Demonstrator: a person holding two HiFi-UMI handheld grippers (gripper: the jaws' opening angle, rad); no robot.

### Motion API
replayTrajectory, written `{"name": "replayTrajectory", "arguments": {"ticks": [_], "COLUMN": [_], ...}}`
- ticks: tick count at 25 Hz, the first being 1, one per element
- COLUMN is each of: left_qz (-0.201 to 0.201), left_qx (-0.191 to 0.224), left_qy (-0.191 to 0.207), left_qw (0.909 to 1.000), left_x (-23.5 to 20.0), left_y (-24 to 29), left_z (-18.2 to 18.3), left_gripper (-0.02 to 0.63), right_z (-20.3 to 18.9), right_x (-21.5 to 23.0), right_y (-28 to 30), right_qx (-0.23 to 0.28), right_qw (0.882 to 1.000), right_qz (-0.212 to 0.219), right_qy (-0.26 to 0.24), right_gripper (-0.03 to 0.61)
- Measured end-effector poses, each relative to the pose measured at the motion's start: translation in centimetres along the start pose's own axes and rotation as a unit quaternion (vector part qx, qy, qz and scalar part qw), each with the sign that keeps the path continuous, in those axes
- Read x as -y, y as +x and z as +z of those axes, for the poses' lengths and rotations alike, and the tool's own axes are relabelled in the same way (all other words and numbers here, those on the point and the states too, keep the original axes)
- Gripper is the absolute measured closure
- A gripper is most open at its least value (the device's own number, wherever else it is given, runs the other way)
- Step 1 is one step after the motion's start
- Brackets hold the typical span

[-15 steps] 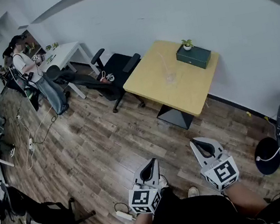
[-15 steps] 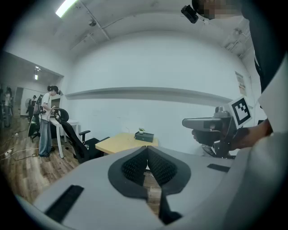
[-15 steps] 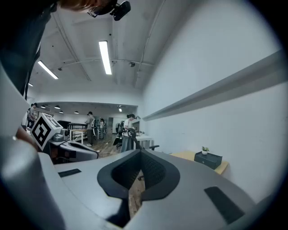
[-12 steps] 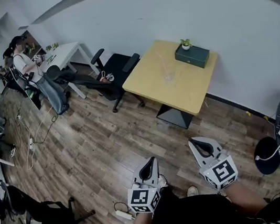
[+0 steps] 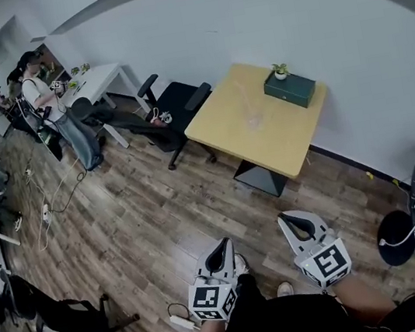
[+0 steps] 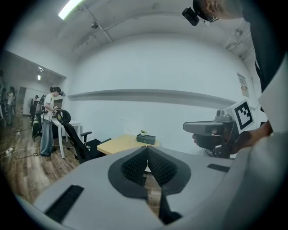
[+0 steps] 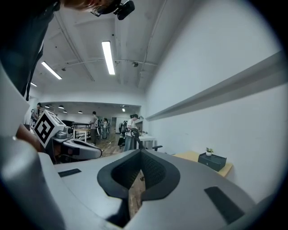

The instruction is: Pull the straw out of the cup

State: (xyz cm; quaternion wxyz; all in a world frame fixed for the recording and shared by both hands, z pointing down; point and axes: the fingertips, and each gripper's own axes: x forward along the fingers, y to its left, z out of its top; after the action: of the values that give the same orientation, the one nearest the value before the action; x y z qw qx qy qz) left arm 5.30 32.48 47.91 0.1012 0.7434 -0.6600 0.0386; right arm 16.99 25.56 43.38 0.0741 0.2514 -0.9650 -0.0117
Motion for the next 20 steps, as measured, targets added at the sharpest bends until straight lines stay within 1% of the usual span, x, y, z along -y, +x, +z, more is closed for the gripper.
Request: {"name": "replayTrajectory", "arguments": {"ticks": [4, 9, 11, 14, 17, 18, 20], "left_qz": [-0.007, -0.015, -0.02, -0.024, -0.025, -0.026, -0.033], "left_qx": [-0.002, 0.001, 0.002, 0.008, 0.01, 0.008, 0.002], "left_qy": [-0.005, -0.003, -0.003, -0.001, -0.011, -0.016, -0.023], "left_qw": [1.0, 0.9999, 0.9998, 0.9997, 0.9996, 0.9995, 0.9992], "left_x": [-2.7, -6.8, -8.4, -10.6, -12.8, -13.4, -14.4], "left_y": [2.1, 5.2, 6.4, 7.7, 9.3, 9.9, 10.6], "left_z": [0.0, 1.4, 1.8, 2.5, 2.7, 2.6, 2.4], "left_gripper": [0.595, 0.595, 0.594, 0.594, 0.595, 0.595, 0.595], "right_z": [-0.3, 0.4, 0.3, 0.6, 0.9, 0.9, 0.9], "right_x": [1.0, 2.2, 2.8, 3.2, 3.9, 4.3, 4.9], "right_y": [3.6, 8.6, 10.4, 13.0, 15.3, 16.0, 17.3], "right_qx": [-0.002, -0.003, -0.007, -0.011, -0.016, -0.019, -0.025], "right_qw": [1.0, 1.0, 1.0, 1.0, 0.999, 0.999, 0.998], "right_qz": [-0.011, -0.021, -0.028, -0.026, -0.032, -0.037, -0.05], "right_qy": [0.011, 0.002, 0.007, 0.006, -0.005, -0.005, -0.002], "right_gripper": [0.56, 0.558, 0.541, 0.523, 0.486, 0.454, 0.412]}}
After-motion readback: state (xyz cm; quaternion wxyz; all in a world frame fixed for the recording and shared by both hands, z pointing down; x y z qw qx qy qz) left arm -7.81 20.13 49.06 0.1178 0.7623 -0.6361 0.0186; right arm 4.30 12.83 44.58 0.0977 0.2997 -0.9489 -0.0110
